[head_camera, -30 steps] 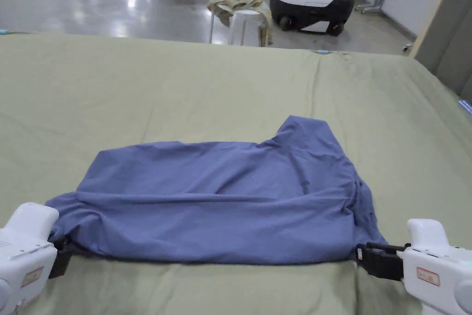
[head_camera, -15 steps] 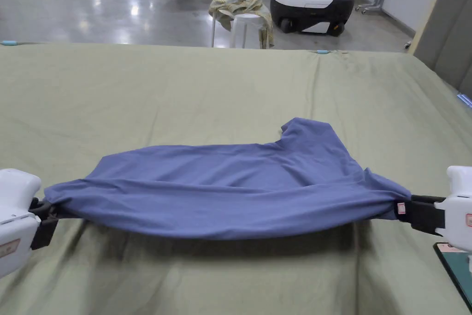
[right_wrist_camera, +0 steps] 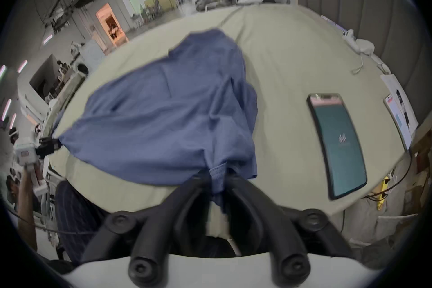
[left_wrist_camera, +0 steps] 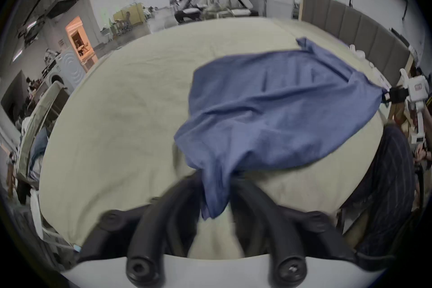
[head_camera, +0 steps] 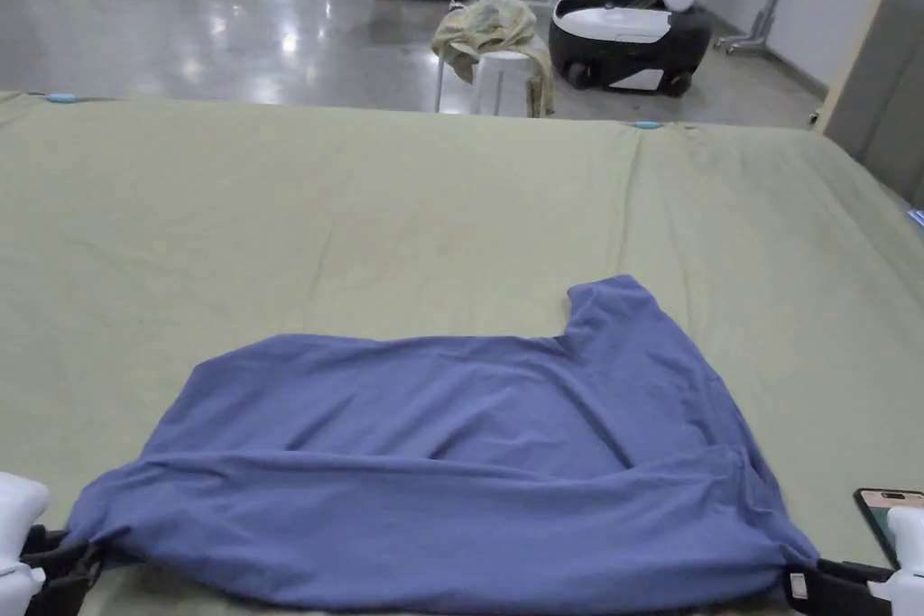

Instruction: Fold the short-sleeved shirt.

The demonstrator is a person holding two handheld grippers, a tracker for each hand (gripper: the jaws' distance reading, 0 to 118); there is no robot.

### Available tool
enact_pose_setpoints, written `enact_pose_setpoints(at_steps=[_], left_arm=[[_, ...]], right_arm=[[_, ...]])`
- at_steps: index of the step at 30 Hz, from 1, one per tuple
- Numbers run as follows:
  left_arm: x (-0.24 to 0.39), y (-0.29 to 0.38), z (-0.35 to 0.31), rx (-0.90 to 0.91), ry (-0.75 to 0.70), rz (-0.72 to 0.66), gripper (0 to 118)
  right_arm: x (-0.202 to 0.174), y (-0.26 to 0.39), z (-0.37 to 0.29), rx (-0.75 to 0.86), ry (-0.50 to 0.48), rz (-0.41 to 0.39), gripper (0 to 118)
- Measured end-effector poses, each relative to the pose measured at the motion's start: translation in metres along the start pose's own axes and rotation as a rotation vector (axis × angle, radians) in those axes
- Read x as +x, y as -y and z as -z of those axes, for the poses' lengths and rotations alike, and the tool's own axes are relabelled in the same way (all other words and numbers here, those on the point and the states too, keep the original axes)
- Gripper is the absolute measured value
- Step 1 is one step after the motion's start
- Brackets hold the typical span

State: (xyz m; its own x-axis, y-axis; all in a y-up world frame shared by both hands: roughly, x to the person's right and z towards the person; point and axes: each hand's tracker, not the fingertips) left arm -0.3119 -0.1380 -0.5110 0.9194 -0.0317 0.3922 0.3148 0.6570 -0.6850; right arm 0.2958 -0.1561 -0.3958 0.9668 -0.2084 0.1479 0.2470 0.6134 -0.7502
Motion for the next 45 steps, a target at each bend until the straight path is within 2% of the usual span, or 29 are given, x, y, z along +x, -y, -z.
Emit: enact_pose_setpoints(at_steps=[1, 2, 3, 4, 8, 10, 11, 12, 13, 14, 16, 18, 19, 20, 21, 22, 26, 27, 28, 29, 30, 31, 33, 35, 38, 39, 42, 44, 45], left_arm=[[-0.003, -0.003, -0.016, 0.061, -0.019, -0.023, 59], [-0.004, -0.008, -0.032, 0.151, -0.027, -0.044, 67], [-0.004, -0.012, -0.045, 0.228, -0.024, -0.057, 86], [0.002, -0.022, -0.053, 0.305, -0.020, -0.059, 94], [0.018, -0.049, -0.051, 0.439, 0.011, -0.080, 94], [0.027, -0.060, -0.032, 0.439, -0.064, -0.083, 93], [0.029, -0.065, -0.020, 0.406, -0.081, -0.091, 88], [0.028, -0.071, -0.008, 0.372, -0.078, -0.105, 54], [0.027, -0.078, 0.006, 0.308, -0.051, -0.109, 11], [0.028, -0.083, 0.020, 0.267, -0.046, -0.111, 5], [0.013, -0.093, 0.046, 0.246, -0.063, -0.087, 4], [0.001, -0.110, 0.071, 0.194, -0.064, -0.095, 5], [-0.002, -0.122, 0.083, 0.175, -0.058, -0.088, 9], [-0.009, -0.132, 0.098, 0.165, -0.066, -0.072, 32], [-0.015, -0.144, 0.116, 0.131, -0.057, -0.058, 72], [-0.020, -0.154, 0.132, 0.102, -0.060, -0.035, 86], [-0.025, -0.189, 0.197, 0.016, -0.066, 0.049, 86], [-0.024, -0.193, 0.211, 0.009, -0.067, 0.049, 84], [-0.024, -0.196, 0.225, -0.024, -0.072, 0.055, 75], [-0.022, -0.198, 0.235, -0.052, -0.078, 0.068, 54], [-0.019, -0.199, 0.241, -0.072, -0.092, 0.101, 25], [-0.014, -0.198, 0.241, -0.058, -0.087, 0.121, 25], [-0.006, -0.195, 0.236, -0.057, -0.051, 0.103, 6], [0.013, -0.190, 0.223, -0.059, -0.080, 0.161, 6], [0.013, -0.187, 0.200, 0.026, -0.075, 0.135, 6], [0.008, -0.187, 0.194, 0.052, -0.065, 0.116, 6], [0.013, -0.190, 0.169, 0.076, -0.048, 0.104, 6], [0.016, -0.193, 0.157, 0.078, -0.030, 0.102, 6], [0.018, -0.192, 0.155, 0.081, -0.028, 0.103, 6]], right_arm=[[-0.002, -0.009, -0.013, 0.071, -0.021, -0.007, 64], [-0.008, -0.017, -0.025, 0.141, -0.047, -0.028, 75], [-0.017, -0.025, -0.035, 0.207, -0.062, -0.054, 98], [-0.028, -0.033, -0.043, 0.286, -0.070, -0.077, 106], [-0.079, -0.055, -0.045, 0.530, -0.088, -0.159, 105], [-0.101, -0.059, -0.029, 0.574, -0.044, -0.198, 103], [-0.110, -0.061, -0.022, 0.571, -0.049, -0.201, 92], [-0.117, -0.064, -0.013, 0.559, -0.054, -0.193, 53], [-0.122, -0.067, -0.001, 0.532, -0.037, -0.174, 18], [-0.124, -0.069, 0.009, 0.500, -0.037, -0.148, 6], [-0.124, -0.071, 0.019, 0.459, -0.108, -0.121, 6], [-0.123, -0.074, 0.027, 0.453, -0.096, -0.123, 6], [-0.121, -0.074, 0.031, 0.449, -0.091, -0.129, 6], [-0.119, -0.076, 0.034, 0.440, -0.084, -0.133, 6], [-0.115, -0.078, 0.037, 0.432, -0.076, -0.132, 6], [-0.110, -0.080, 0.040, 0.424, -0.069, -0.128, 6], [-0.088, -0.094, 0.057, 0.367, 0.008, -0.124, 6], [-0.081, -0.099, 0.063, 0.334, 0.028, -0.126, 6], [-0.073, -0.107, 0.071, 0.307, 0.049, -0.129, 6], [-0.065, -0.116, 0.081, 0.282, 0.064, -0.132, 6], [-0.055, -0.128, 0.095, 0.265, 0.084, -0.133, 6], [-0.045, -0.142, 0.109, 0.244, 0.110, -0.140, 6], [-0.026, -0.170, 0.141, 0.188, 0.152, -0.162, 6], [-0.010, -0.197, 0.175, 0.125, 0.158, -0.186, 10], [0.012, -0.227, 0.226, -0.007, 0.189, -0.158, 82], [0.017, -0.231, 0.236, -0.022, 0.206, -0.140, 91], [0.027, -0.234, 0.261, -0.089, 0.184, -0.085, 88], [0.027, -0.231, 0.270, -0.139, 0.194, -0.093, 83], [0.019, -0.229, 0.257, -0.093, 0.203, -0.103, 69]])
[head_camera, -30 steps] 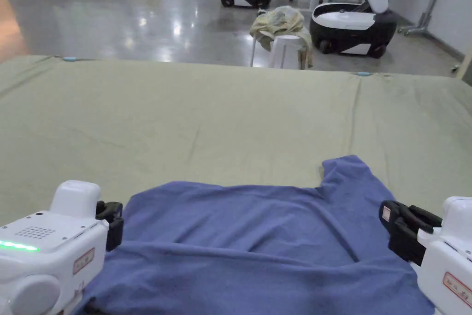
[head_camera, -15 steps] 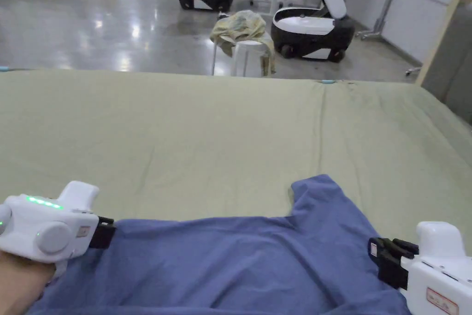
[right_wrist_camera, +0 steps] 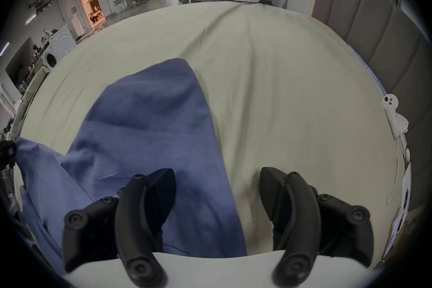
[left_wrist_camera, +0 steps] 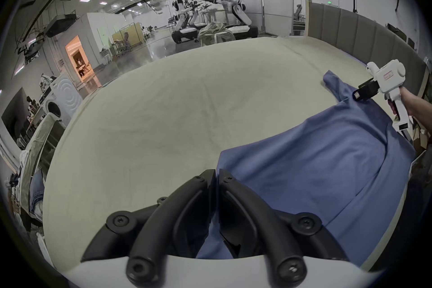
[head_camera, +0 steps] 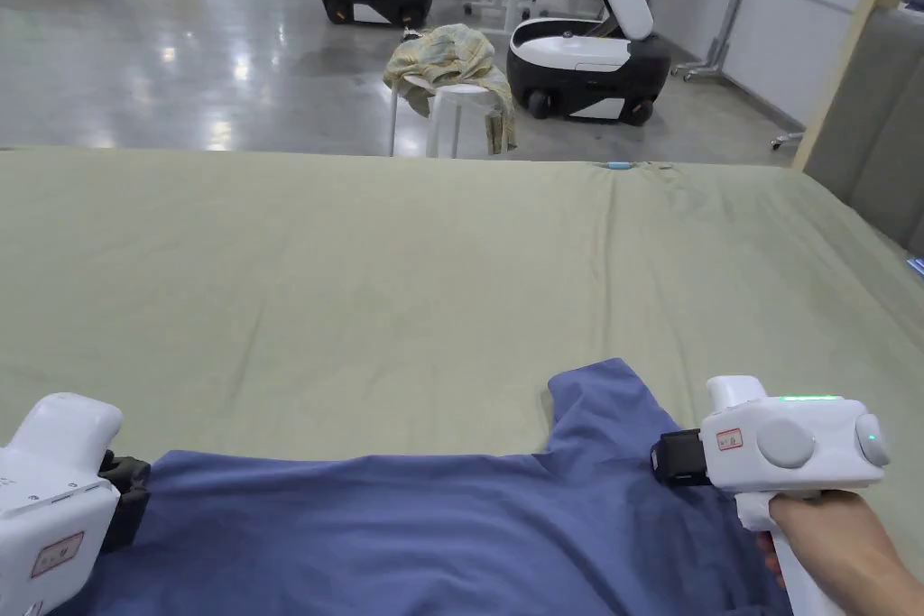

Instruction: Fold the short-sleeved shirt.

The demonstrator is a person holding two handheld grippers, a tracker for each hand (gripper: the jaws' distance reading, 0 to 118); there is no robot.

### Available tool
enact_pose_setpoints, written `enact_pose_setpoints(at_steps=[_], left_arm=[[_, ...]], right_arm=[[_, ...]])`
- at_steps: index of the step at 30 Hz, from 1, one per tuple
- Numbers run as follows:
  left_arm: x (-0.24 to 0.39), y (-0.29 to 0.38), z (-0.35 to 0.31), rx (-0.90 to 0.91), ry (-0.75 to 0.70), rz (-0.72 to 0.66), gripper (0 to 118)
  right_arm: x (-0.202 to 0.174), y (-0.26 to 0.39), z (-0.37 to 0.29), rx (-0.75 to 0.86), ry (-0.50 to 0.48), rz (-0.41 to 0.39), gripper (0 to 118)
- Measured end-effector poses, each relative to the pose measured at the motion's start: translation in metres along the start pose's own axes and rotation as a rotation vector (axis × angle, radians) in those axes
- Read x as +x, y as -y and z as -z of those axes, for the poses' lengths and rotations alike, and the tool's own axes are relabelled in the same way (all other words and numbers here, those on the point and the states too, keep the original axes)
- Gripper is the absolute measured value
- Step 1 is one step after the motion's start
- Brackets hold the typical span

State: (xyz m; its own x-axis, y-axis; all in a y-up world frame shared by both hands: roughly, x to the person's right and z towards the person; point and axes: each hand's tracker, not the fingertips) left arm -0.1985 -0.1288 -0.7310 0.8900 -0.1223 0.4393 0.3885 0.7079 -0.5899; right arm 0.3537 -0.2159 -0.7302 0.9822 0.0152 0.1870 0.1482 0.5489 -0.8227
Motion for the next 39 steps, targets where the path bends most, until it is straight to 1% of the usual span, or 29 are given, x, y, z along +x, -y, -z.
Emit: enact_pose_setpoints(at_steps=[1, 2, 3, 4, 6, 7, 8, 10, 13, 15, 17, 19, 20, 22, 23, 24, 26, 28, 29, 30, 31, 32, 33, 34, 35, 37, 38, 39], left_arm=[[0.000, 0.000, -0.001, 0.005, -0.003, 0.002, 6], [0.000, -0.001, -0.003, 0.007, -0.006, 0.001, 6], [0.001, -0.001, -0.004, 0.008, -0.006, -0.003, 6], [0.001, -0.001, -0.004, 0.004, -0.002, -0.011, 6], [-0.001, 0.001, -0.009, 0.015, -0.007, -0.020, 6], [0.000, 0.003, -0.015, 0.026, -0.024, -0.023, 6], [0.000, 0.004, -0.024, 0.039, -0.026, -0.032, 6], [-0.001, 0.010, -0.053, 0.104, -0.042, -0.052, 6], [0.003, 0.021, -0.106, 0.152, -0.055, -0.065, 6], [0.005, 0.035, -0.140, 0.164, -0.044, -0.067, 6], [0.012, 0.057, -0.170, 0.172, -0.048, -0.056, 6], [0.016, 0.083, -0.186, 0.135, -0.045, -0.035, 6], [0.019, 0.098, -0.189, 0.094, -0.049, -0.032, 5], [0.019, 0.126, -0.182, 0.021, -0.040, -0.058, 6], [0.019, 0.138, -0.176, -0.007, -0.031, -0.085, 6], [0.020, 0.148, -0.169, -0.036, -0.023, -0.104, 6], [0.024, 0.160, -0.154, -0.097, -0.018, -0.099, 6], [0.029, 0.165, -0.150, -0.087, -0.023, -0.093, 6], [0.030, 0.165, -0.156, -0.047, -0.029, -0.107, 10], [0.024, 0.165, -0.160, 0.027, -0.035, -0.123, 38], [0.022, 0.161, -0.172, 0.103, -0.068, -0.142, 66], [0.025, 0.155, -0.185, 0.197, -0.046, -0.161, 86], [0.029, 0.150, -0.195, 0.270, -0.049, -0.167, 96], [0.035, 0.143, -0.207, 0.342, -0.049, -0.179, 96], [0.040, 0.137, -0.214, 0.409, -0.044, -0.187, 96], [0.051, 0.127, -0.221, 0.504, -0.060, -0.195, 96], [0.061, 0.123, -0.223, 0.541, -0.085, -0.191, 95], [0.067, 0.121, -0.222, 0.565, -0.132, -0.187, 92]], right_arm=[[-0.001, -0.001, -0.008, 0.027, 0.014, 0.008, 44], [-0.002, -0.002, -0.018, 0.071, 0.029, -0.003, 8], [-0.002, -0.001, -0.026, 0.106, 0.023, -0.013, 2], [-0.004, 0.000, -0.037, 0.131, 0.034, -0.014, 2], [-0.005, 0.000, -0.055, 0.120, -0.016, -0.022, 2], [-0.009, 0.002, -0.070, 0.148, 0.003, -0.045, 2], [-0.014, 0.006, -0.098, 0.193, 0.002, -0.065, 2], [-0.017, 0.016, -0.137, 0.249, -0.043, -0.078, 2], [-0.021, 0.044, -0.198, 0.348, -0.069, -0.131, 2], [-0.023, 0.072, -0.235, 0.394, -0.091, -0.129, 2], [-0.022, 0.106, -0.266, 0.407, -0.114, -0.129, 2], [-0.023, 0.141, -0.283, 0.397, -0.117, -0.129, 2], [-0.029, 0.161, -0.291, 0.360, -0.117, -0.123, 2], [-0.031, 0.197, -0.285, 0.270, -0.112, -0.113, 2], [-0.032, 0.214, -0.277, 0.233, -0.095, -0.120, 2], [-0.027, 0.224, -0.260, 0.194, -0.074, -0.111, 2], [-0.024, 0.241, -0.240, 0.095, -0.092, -0.053, 2], [-0.020, 0.245, -0.231, 0.082, -0.105, -0.013, 2], [-0.020, 0.244, -0.234, 0.099, -0.110, -0.010, 4], [-0.021, 0.242, -0.243, 0.158, -0.115, 0.008, 27], [-0.023, 0.239, -0.255, 0.223, -0.116, 0.021, 53], [-0.026, 0.232, -0.270, 0.287, -0.154, 0.027, 79], [-0.032, 0.227, -0.281, 0.351, -0.183, 0.034, 100], [-0.042, 0.224, -0.292, 0.436, -0.190, 0.043, 104], [-0.052, 0.221, -0.302, 0.524, -0.201, 0.042, 103], [-0.077, 0.217, -0.312, 0.657, -0.186, 0.013, 102], [-0.089, 0.218, -0.314, 0.722, -0.154, -0.001, 99], [-0.099, 0.218, -0.313, 0.767, -0.125, -0.012, 80]])
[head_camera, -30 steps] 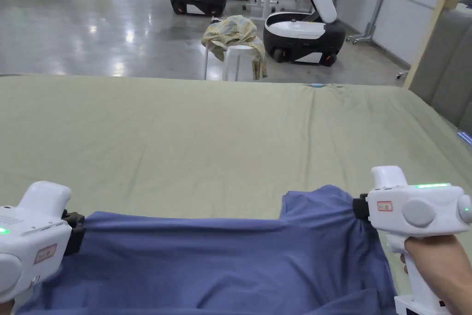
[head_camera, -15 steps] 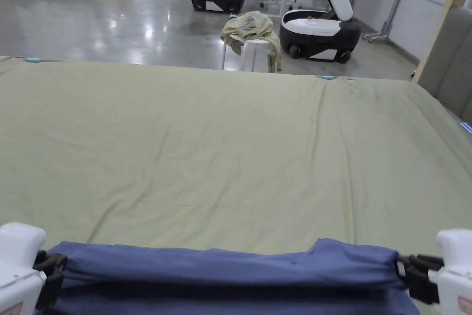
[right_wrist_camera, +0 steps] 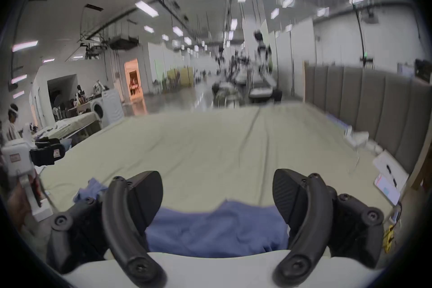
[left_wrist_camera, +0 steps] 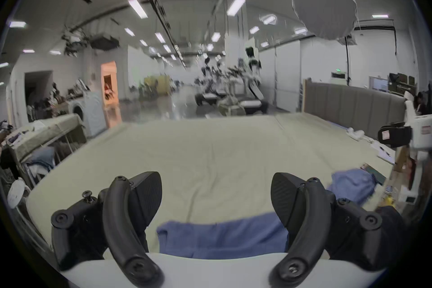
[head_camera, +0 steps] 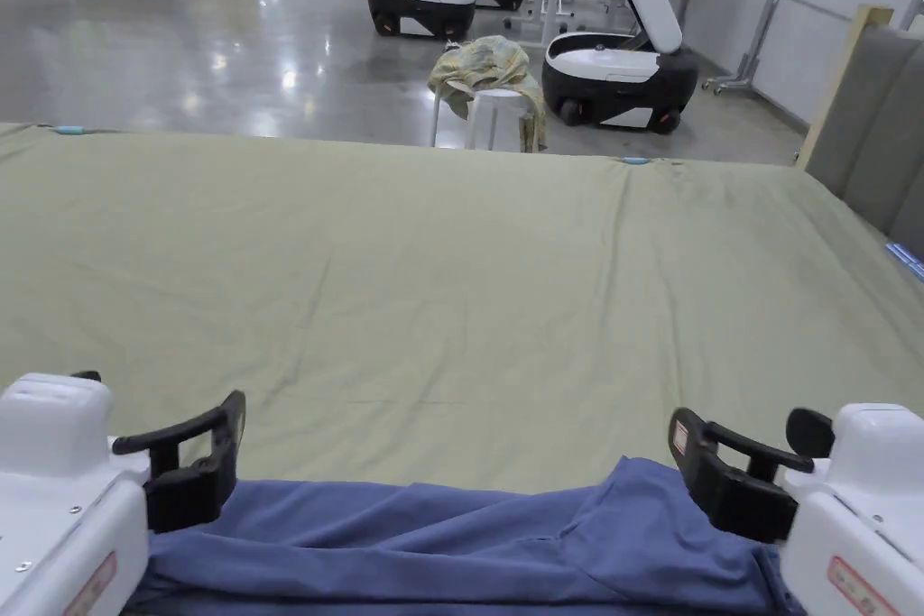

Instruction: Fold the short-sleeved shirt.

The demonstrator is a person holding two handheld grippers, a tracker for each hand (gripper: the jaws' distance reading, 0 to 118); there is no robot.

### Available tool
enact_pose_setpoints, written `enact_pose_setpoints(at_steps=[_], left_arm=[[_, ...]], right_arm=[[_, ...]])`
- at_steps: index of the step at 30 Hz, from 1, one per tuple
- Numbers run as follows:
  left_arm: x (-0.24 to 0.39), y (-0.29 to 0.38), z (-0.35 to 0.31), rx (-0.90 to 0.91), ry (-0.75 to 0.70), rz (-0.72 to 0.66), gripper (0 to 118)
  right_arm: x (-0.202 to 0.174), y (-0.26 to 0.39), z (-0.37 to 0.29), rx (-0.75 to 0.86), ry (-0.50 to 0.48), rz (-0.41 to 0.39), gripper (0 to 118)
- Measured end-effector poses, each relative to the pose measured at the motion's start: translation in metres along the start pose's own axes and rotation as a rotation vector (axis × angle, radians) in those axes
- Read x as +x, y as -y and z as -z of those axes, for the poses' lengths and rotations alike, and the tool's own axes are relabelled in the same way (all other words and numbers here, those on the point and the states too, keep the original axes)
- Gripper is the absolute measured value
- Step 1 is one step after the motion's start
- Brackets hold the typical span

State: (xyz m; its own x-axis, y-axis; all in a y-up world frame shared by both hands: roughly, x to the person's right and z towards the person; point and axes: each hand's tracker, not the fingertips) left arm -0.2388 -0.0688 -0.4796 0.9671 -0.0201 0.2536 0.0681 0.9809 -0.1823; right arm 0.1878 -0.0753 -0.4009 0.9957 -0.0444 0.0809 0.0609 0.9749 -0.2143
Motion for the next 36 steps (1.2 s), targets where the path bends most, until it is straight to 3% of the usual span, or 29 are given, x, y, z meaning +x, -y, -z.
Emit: enact_pose_setpoints(at_steps=[1, 2, 3, 8, 12, 13, 14, 15, 16, 17, 24, 26, 28, 32, 33, 34, 35, 36], left_arm=[[0.006, 0.000, 0.002, 0.004, -0.044, 0.019, 79], [0.008, 0.000, 0.006, -0.013, -0.052, 0.021, 48], [0.012, 0.002, 0.008, -0.020, -0.034, 0.018, 6], [-0.013, 0.010, 0.012, -0.122, 0.003, -0.043, 5], [-0.070, 0.017, 0.009, -0.215, -0.002, -0.135, 5], [-0.093, 0.021, 0.010, -0.247, 0.014, -0.196, 9], [-0.113, 0.025, 0.011, -0.281, 0.039, -0.244, 26], [-0.132, 0.029, 0.012, -0.286, 0.073, -0.266, 65], [-0.149, 0.034, 0.013, -0.314, 0.076, -0.278, 93], [-0.167, 0.040, 0.014, -0.340, 0.094, -0.323, 106], [-0.258, 0.115, 0.048, -0.591, 0.502, -0.853, 107], [-0.264, 0.149, 0.069, -0.665, 0.635, -0.984, 107], [-0.252, 0.174, 0.082, -0.693, 0.599, -1.081, 106], [-0.234, 0.206, 0.123, -0.624, 0.847, -1.325, 104], [-0.224, 0.207, 0.131, -0.624, 0.844, -1.310, 92], [-0.216, 0.207, 0.137, -0.627, 0.826, -1.287, 64], [-0.211, 0.204, 0.142, -0.651, 0.800, -1.252, 15], [-0.206, 0.204, 0.146, -0.692, 0.723, -1.208, 7]], right_arm=[[-0.008, 0.003, 0.004, 0.015, -0.005, -0.010, 48], [-0.014, 0.006, 0.007, 0.006, -0.021, -0.001, 12], [-0.020, 0.008, 0.011, 0.004, -0.020, 0.000, 1], [-0.036, 0.014, 0.018, -0.041, -0.043, 0.003, 1], [-0.050, 0.019, 0.024, -0.075, -0.064, -0.052, 1], [-0.054, 0.021, 0.027, -0.088, -0.072, -0.055, 1], [-0.058, 0.023, 0.029, -0.100, -0.074, -0.059, 1], [-0.063, 0.025, 0.030, -0.110, -0.077, -0.060, 1], [-0.067, 0.028, 0.032, -0.121, -0.082, -0.060, 1], [-0.074, 0.030, 0.035, -0.140, -0.091, -0.057, 1], [-0.120, 0.050, 0.047, -0.216, -0.137, -0.063, 1], [-0.131, 0.053, 0.049, -0.229, -0.145, -0.056, 1], [-0.138, 0.053, 0.050, -0.235, -0.148, -0.051, 1], [-0.145, 0.049, 0.051, -0.236, -0.151, -0.042, 1], [-0.146, 0.048, 0.051, -0.236, -0.153, -0.039, 1], [-0.148, 0.048, 0.051, -0.235, -0.153, -0.038, 1], [-0.149, 0.047, 0.052, -0.235, -0.152, -0.040, 1], [-0.150, 0.046, 0.052, -0.236, -0.149, -0.046, 1]])
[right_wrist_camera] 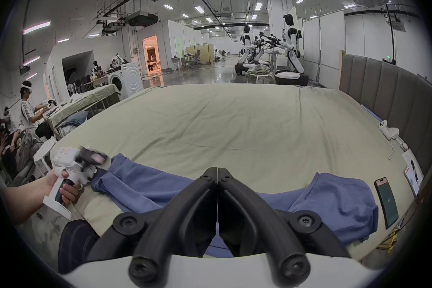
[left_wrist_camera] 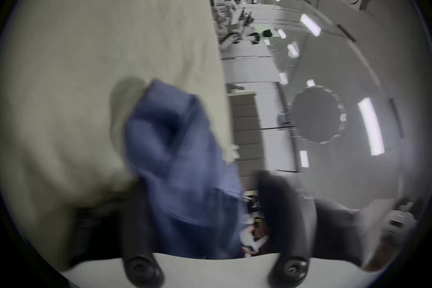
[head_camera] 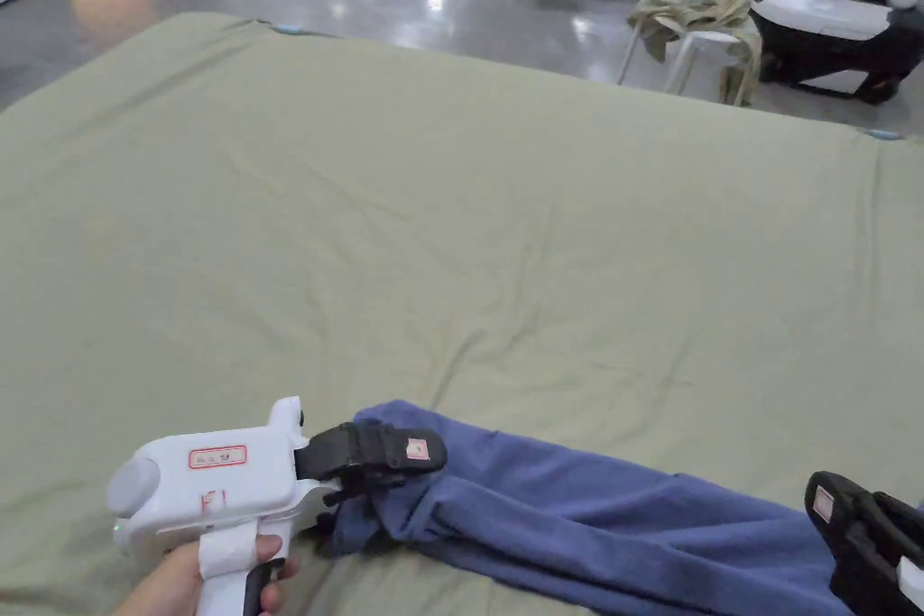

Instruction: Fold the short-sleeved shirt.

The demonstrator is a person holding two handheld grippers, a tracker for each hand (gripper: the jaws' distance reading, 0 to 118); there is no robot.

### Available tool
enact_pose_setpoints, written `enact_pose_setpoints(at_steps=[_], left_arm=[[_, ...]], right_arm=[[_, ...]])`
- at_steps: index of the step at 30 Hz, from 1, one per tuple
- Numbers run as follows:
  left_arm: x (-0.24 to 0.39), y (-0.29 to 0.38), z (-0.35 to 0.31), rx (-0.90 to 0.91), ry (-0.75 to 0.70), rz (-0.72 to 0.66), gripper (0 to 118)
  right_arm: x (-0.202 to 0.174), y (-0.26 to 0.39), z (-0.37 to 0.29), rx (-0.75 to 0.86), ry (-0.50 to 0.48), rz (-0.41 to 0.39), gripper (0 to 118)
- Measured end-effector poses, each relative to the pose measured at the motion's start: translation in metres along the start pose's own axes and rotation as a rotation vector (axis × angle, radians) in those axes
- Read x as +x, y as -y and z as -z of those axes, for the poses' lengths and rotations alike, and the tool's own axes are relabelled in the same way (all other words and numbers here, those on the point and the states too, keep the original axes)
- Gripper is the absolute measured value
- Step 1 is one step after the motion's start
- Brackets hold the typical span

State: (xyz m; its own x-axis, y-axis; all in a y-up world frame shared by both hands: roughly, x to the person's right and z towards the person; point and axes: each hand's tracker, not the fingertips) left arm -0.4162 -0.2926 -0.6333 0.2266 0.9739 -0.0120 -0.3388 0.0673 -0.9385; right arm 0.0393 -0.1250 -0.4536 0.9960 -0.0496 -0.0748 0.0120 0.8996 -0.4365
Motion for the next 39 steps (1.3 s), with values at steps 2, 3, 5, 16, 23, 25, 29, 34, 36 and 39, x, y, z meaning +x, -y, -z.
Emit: enact_pose_setpoints(at_steps=[2, 3, 5, 16, 23, 25, 29, 34, 36, 39], left_arm=[[-0.007, 0.000, 0.001, 0.004, -0.171, -0.118, 7], [0.008, 0.004, 0.000, 0.025, -0.082, -0.035, 7], [0.042, 0.004, -0.003, 0.031, -0.271, 0.081, 7], [0.201, 0.079, 0.013, 0.244, -0.647, 0.598, 7], [0.221, 0.148, 0.154, 0.123, -0.691, 0.786, 7], [0.203, 0.157, 0.194, 0.088, -0.726, 0.782, 7], [0.166, 0.148, 0.220, 0.052, -0.824, 0.706, 42], [0.207, 0.149, 0.179, 0.112, -0.552, 0.760, 103], [0.228, 0.143, 0.147, 0.216, -0.455, 0.723, 103], [0.230, 0.131, 0.117, 0.316, -0.505, 0.687, 102]], right_arm=[[0.001, -0.001, -0.001, 0.001, 0.002, -0.001, 1], [0.001, -0.001, -0.002, 0.001, 0.002, 0.003, 1], [0.003, -0.001, -0.006, 0.004, 0.001, 0.010, 1], [0.022, 0.007, -0.030, 0.039, -0.021, 0.018, 1], [0.050, 0.017, -0.041, 0.047, -0.013, 0.030, 1], [0.060, 0.020, -0.044, 0.044, -0.008, 0.045, 1], [0.082, 0.027, -0.048, 0.030, -0.004, 0.084, 1], [0.098, 0.029, -0.053, 0.032, -0.022, 0.095, 1], [0.101, 0.029, -0.056, 0.039, -0.025, 0.102, 1], [0.104, 0.031, -0.061, 0.051, -0.026, 0.124, 1]])
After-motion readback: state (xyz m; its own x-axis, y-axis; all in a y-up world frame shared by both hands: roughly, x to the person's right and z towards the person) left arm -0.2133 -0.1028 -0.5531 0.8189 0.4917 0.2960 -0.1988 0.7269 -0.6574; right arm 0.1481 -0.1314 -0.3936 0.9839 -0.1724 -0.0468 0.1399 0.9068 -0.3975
